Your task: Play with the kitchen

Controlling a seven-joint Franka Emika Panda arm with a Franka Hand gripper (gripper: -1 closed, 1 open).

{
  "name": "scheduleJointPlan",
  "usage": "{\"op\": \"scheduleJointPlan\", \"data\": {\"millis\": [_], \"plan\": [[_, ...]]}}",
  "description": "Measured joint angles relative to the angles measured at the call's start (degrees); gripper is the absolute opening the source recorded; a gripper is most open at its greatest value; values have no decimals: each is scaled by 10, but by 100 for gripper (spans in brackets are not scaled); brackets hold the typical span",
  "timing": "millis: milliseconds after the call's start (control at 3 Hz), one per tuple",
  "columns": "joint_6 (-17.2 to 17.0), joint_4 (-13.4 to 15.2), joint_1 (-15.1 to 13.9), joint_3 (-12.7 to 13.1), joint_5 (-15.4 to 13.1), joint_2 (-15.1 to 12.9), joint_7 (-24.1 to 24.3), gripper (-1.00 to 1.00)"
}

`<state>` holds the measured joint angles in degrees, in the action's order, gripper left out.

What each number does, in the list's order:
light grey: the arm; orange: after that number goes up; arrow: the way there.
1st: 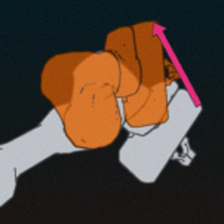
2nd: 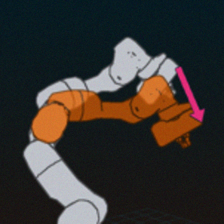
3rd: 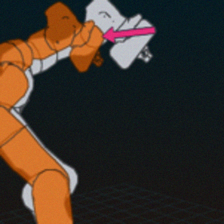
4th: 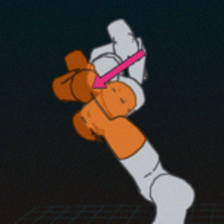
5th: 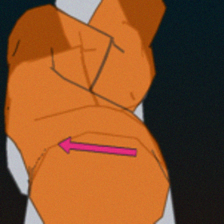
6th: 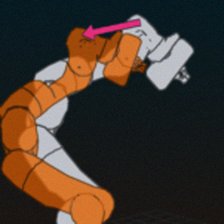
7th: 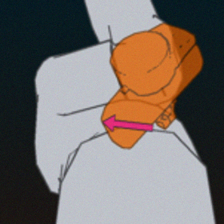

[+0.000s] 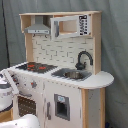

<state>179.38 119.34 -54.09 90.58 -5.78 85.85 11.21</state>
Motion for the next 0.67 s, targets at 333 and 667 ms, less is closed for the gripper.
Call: {"op": "scheduleJointPlan", "data": {"millis": [333, 667], "plan": [[0, -1, 0, -1, 0, 0, -6, -100], [-1, -1, 0, -1, 0, 0, -72, -100]]}}
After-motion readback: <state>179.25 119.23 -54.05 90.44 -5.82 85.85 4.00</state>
